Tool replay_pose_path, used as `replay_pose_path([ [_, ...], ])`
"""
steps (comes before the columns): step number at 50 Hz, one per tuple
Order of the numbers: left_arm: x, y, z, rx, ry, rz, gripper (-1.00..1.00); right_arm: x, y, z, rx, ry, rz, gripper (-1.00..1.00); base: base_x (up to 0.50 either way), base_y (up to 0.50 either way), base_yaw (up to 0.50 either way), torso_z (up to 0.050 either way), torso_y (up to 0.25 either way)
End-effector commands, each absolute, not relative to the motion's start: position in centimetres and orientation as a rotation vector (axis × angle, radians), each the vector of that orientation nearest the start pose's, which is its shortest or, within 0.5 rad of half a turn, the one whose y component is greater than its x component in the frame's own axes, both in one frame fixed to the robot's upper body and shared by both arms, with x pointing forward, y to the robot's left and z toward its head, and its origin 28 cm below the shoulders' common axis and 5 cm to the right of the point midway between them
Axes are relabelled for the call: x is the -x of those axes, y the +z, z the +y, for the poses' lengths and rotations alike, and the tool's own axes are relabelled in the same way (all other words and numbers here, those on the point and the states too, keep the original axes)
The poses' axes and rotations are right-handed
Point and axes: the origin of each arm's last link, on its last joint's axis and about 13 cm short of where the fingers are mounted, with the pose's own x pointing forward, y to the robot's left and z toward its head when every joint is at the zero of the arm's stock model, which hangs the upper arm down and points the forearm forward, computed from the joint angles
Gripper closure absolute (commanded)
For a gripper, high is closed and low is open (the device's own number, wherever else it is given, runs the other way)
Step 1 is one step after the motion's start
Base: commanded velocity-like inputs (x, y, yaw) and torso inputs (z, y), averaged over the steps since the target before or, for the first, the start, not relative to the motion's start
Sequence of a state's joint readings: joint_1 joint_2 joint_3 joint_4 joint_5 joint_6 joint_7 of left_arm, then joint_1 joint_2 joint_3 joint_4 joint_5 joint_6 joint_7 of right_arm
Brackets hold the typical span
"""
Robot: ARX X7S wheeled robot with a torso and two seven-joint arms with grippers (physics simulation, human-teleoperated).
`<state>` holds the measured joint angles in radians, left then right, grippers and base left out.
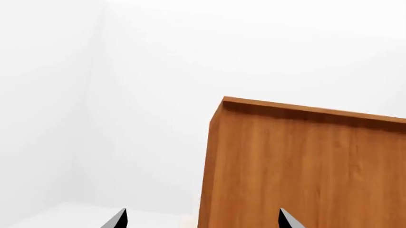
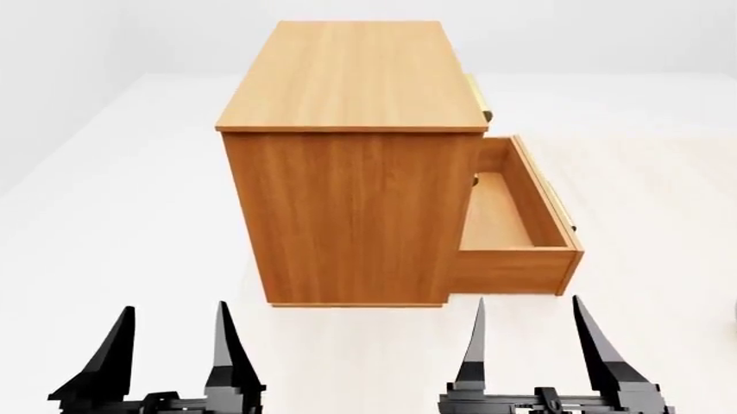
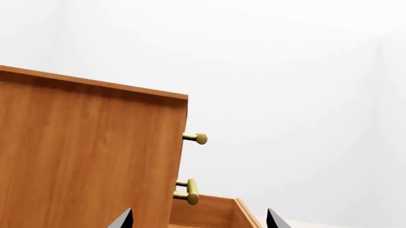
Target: Put the bowl on top of the cabinet.
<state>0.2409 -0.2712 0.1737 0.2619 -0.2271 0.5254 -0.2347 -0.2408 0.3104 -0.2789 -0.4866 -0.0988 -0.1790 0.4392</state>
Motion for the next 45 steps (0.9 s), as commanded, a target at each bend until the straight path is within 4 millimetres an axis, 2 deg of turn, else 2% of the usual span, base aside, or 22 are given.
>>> replay_pose_path([
  [1, -15.50, 5.85, 22.12, 0.124, 0.005, -0.482, -1.00, -14.84, 7.68, -9.16, 0.161, -0.045, -0.436, -1.00, 0.09, 0.00, 0.00, 0.000, 0.000],
  [25, -15.51, 5.70, 22.14, 0.125, 0.004, -0.476, -1.00, -14.85, 7.64, -9.20, 0.158, -0.043, -0.431, -1.00, 0.09, 0.00, 0.00, 0.000, 0.000],
  [45, -15.40, 5.82, 22.10, 0.125, 0.003, -0.482, -1.00, -14.63, 8.22, -9.65, 0.151, -0.065, -0.436, -1.00, 0.00, 0.00, 0.00, 0.000, 0.000],
])
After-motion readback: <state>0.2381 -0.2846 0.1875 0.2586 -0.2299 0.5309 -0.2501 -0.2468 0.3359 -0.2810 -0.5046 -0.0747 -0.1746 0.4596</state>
